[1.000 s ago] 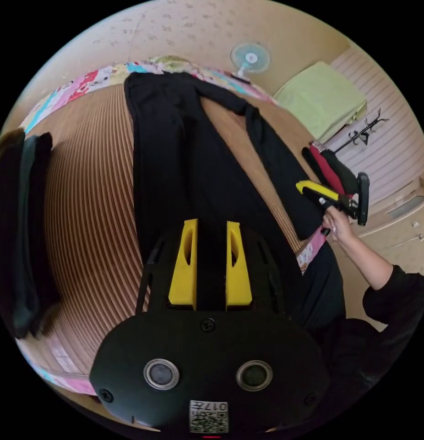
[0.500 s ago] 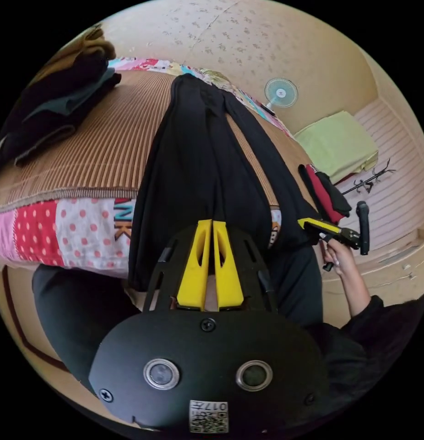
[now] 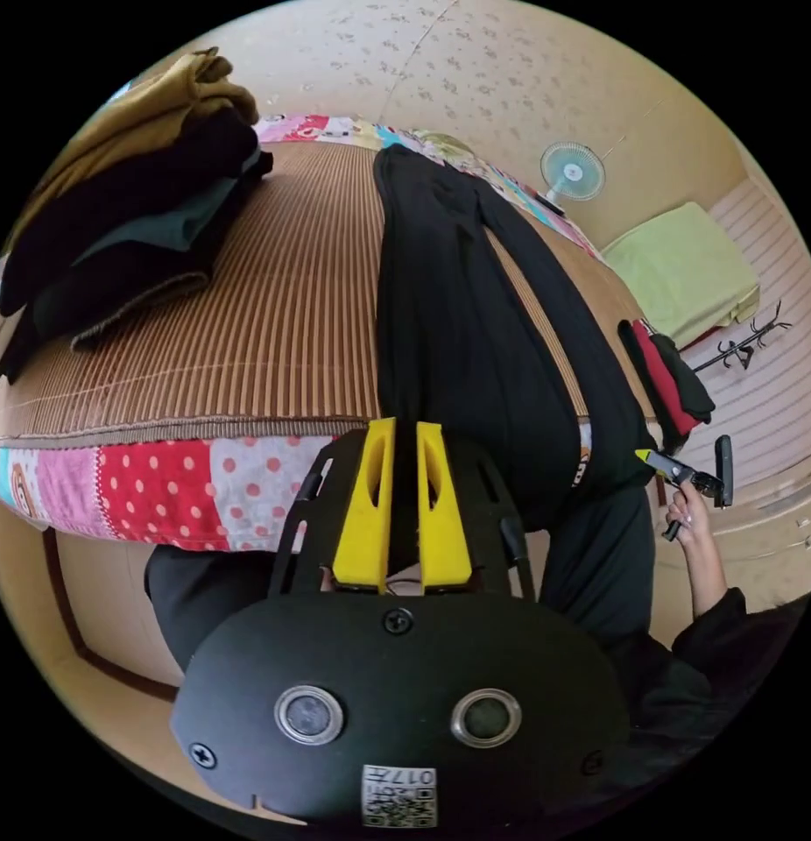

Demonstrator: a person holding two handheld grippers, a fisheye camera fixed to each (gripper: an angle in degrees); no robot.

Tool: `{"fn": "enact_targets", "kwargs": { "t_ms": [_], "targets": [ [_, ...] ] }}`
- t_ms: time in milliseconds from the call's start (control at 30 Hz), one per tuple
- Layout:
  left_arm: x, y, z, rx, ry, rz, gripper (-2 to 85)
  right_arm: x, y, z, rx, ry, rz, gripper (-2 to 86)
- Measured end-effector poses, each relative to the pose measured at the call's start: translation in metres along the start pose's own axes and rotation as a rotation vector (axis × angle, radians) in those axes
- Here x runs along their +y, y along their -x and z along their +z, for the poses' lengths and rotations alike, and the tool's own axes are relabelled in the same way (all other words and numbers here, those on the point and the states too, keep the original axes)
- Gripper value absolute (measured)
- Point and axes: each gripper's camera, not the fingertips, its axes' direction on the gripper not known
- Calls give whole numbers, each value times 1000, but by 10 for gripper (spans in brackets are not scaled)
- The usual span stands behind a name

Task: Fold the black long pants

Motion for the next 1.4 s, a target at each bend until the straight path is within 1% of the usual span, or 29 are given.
{"fn": "enact_targets", "kwargs": {
  "t_ms": [67,100,167,233,300,367,400,433,500,533,567,600,633,700,733,767,800,833,867,900,967,1000,1067,1133,1167,1200,1300,1367,1400],
  "targets": [
    [-3,14,-13,76,58,-39,38,13,-20,-28,-255,-62,-40,45],
    [-2,18,-17,102,67,-44,37,18,-26,-37,-324,-86,-55,43],
    [10,31,-30,217,89,-38,32,40,-58,-68,-594,-161,-125,37],
    [25,42,-30,255,152,-50,32,57,-83,-79,-649,-154,-125,35],
    [43,51,-32,253,193,-67,34,74,-107,-80,-514,-94,-65,34],
    [61,59,-43,243,219,-74,41,94,-128,-78,-256,10,35,33],
    [65,61,-47,240,222,-81,45,98,-127,-81,-225,8,31,33],
    [70,65,-58,243,206,-91,53,107,-120,-92,-223,-31,-13,33],
    [70,67,-85,277,124,-88,65,113,-98,-113,-294,-107,-119,33],
    [64,65,-106,305,53,-67,68,112,-76,-126,-354,-152,-213,33],
    [54,60,-125,329,-6,-29,76,109,-51,-133,-403,-168,-309,33],
    [47,57,-133,340,-28,-9,80,108,-37,-134,-427,-166,-358,33],
    [29,49,-145,374,-48,40,101,104,-9,-132,-470,-145,-452,33],
    [-4,32,-150,477,-7,122,130,101,31,-119,-523,-89,-566,34],
    [-27,21,-145,581,43,169,145,101,54,-106,-555,-50,-621,34],
    [-46,12,-134,705,92,170,156,103,73,-91,-579,-13,-659,35],
    [-54,9,-126,777,125,154,161,105,81,-84,-582,-1,-669,35],
    [-69,2,-106,913,204,120,172,110,96,-71,-578,12,-686,36],
    [-79,-7,-87,990,274,113,167,117,109,-61,-574,28,-704,36],
    [-82,-12,-79,993,309,112,164,120,115,-56,-580,37,-714,37],
    [-86,-27,-59,906,409,123,114,131,126,-44,-584,57,-717,39],
    [-85,-29,-58,885,410,135,95,134,126,-42,-578,58,-711,40],
    [-80,-33,-69,819,349,203,38,135,113,-38,-579,120,-709,45],
    [-76,-31,-75,811,330,219,33,127,98,-39,-573,215,-738,52],
    [-73,-29,-78,817,324,217,27,118,85,-43,-536,257,-750,58],
    [-72,-28,-79,824,322,215,24,111,79,-46,-516,267,-756,62],
    [-68,-16,-84,868,314,187,12,49,49,-58,-370,240,-712,80],
    [-68,-6,-88,911,312,173,10,-34,27,-58,-267,118,-540,113],
    [-68,-3,-89,916,311,170,10,-57,22,-55,-263,94,-493,126]
  ]
}}
